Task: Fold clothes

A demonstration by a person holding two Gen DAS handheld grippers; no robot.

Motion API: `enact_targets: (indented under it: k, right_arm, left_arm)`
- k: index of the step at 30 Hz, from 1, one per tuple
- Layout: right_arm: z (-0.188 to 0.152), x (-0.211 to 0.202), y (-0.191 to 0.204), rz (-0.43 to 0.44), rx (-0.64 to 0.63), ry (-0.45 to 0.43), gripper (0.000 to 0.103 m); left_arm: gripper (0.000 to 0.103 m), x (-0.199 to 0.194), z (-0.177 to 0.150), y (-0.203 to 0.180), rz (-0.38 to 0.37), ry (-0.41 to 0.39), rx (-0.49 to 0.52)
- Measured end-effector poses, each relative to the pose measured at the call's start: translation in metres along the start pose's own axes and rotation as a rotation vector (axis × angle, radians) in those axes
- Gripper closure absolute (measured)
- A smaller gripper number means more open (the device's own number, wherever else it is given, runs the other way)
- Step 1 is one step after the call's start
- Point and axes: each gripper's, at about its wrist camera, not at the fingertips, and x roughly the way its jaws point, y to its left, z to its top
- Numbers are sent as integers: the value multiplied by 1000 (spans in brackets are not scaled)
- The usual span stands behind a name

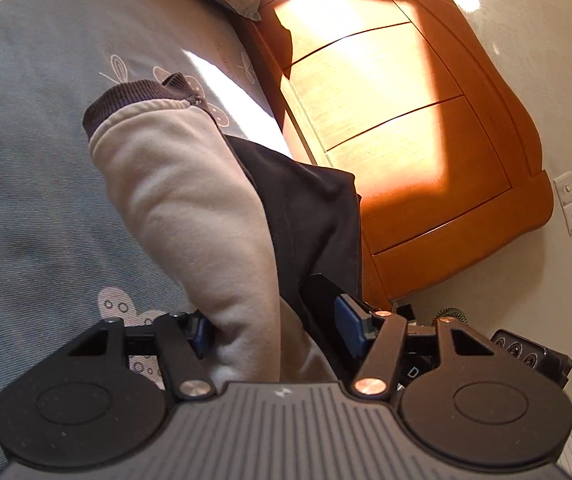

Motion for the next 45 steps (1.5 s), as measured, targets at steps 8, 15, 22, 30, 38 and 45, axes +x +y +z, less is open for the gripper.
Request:
enact_targets:
  k: [8,15,22,30,38,45]
  right_arm:
    - [29,6,-68,-130,-6,-44,70]
    - [54,22,-125,-228,-13,-69,70]
    - [55,57,-163,-257,8,-28,70]
    - [47,77,-205,-284,82,-10,60]
    - [53,40,-233,-305,184,-95,53]
    - [53,52,-208,-155,146,-64,48]
  left_arm:
    - [45,97,32,-29,-72,100,45]
    - [44,169,53,-44,-119,151,67]
    - [44,208,55,-25,-96,169,31]
    - [39,197,53,4,-83,185,-23]
    - [28,182,64,64,-173,72,-274]
    - [28,199,85,57,-174,1,-263]
